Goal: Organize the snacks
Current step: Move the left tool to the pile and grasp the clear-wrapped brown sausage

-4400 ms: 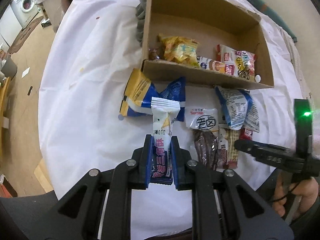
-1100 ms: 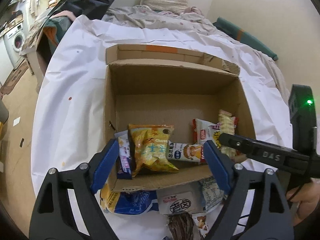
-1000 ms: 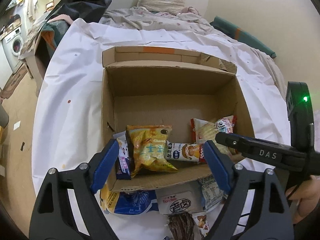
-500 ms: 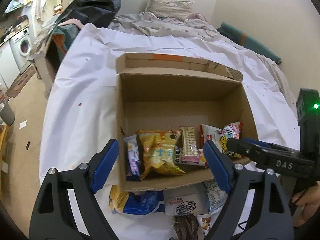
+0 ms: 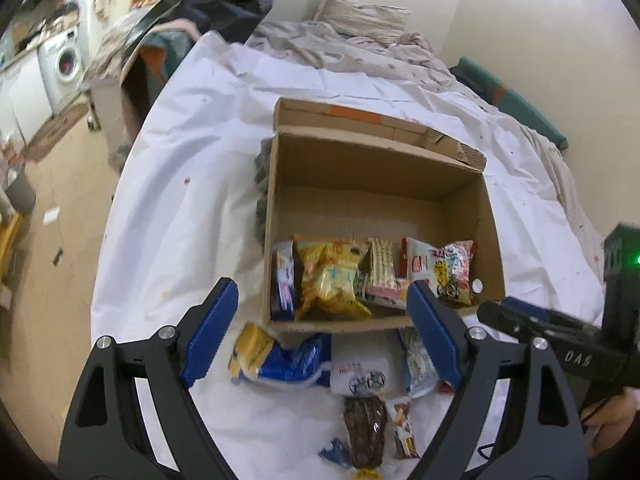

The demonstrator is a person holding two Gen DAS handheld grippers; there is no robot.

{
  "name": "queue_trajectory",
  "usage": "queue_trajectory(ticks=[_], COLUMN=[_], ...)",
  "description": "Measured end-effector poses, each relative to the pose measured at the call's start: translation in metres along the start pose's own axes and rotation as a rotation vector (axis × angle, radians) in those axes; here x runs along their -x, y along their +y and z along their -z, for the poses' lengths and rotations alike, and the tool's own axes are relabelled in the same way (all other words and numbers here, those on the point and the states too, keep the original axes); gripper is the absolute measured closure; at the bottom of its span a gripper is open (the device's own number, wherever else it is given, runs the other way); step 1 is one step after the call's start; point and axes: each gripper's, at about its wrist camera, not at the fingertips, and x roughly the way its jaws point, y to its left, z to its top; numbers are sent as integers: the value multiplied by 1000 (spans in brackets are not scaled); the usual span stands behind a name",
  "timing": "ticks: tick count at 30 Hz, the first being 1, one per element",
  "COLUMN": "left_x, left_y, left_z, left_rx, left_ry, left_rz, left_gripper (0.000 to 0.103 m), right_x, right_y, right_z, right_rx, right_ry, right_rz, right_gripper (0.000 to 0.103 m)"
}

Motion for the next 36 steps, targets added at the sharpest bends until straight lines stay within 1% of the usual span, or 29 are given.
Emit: queue_trajectory(ticks=[5,9,12,16,17,19,20,24,28,29,30,31,33,36], left_x=[6,7,6,-3,-7,-21,-32,-54,-73,-76,-82,-85,-95,-98], left_y=[1,5,9,12,12,10,7,1,-16,-20,-29,-33,-47,-62], left_z=[15,27,38,48,49,54,59,77,99,102,110,114,125,128], left_rx=[-14,7,21,46,49,42,30,31,-52,-70,-115,-142,-220,-271], left_ry=[32,77,103,141,159,220,271,379,474,488,504,512,531,506], left_rz=[-36,-23,-25,-31,-37,-61,-77,-50,-31,-29,-43,-56,-107,-124], left_gripper=[19,19,19,19,19,19,19,20,20,20,20,20,20,20], right_x=[7,15,18,16,14,8,5,-8,-10,-10,-10,-10,-12,-12], right_y=[-5,-8,-12,-19,-21,-27,-29,-37,-33,-32,-31,-29,-27,-26], right_z=[24,36,45,47,47,46,45,44,43,43,42,42,42,42], right_rx=[-42,-62,-82,-100,-105,-124,-133,-175,-176,-173,-169,-163,-155,-141], right_ry=[21,21,29,21,22,38,45,71,71,69,68,67,71,72], right_rz=[1,6,25,58,67,78,80,90,87,84,83,81,83,93], right_gripper=[27,27,27,27,27,27,27,27,27,27,27,27,27,27])
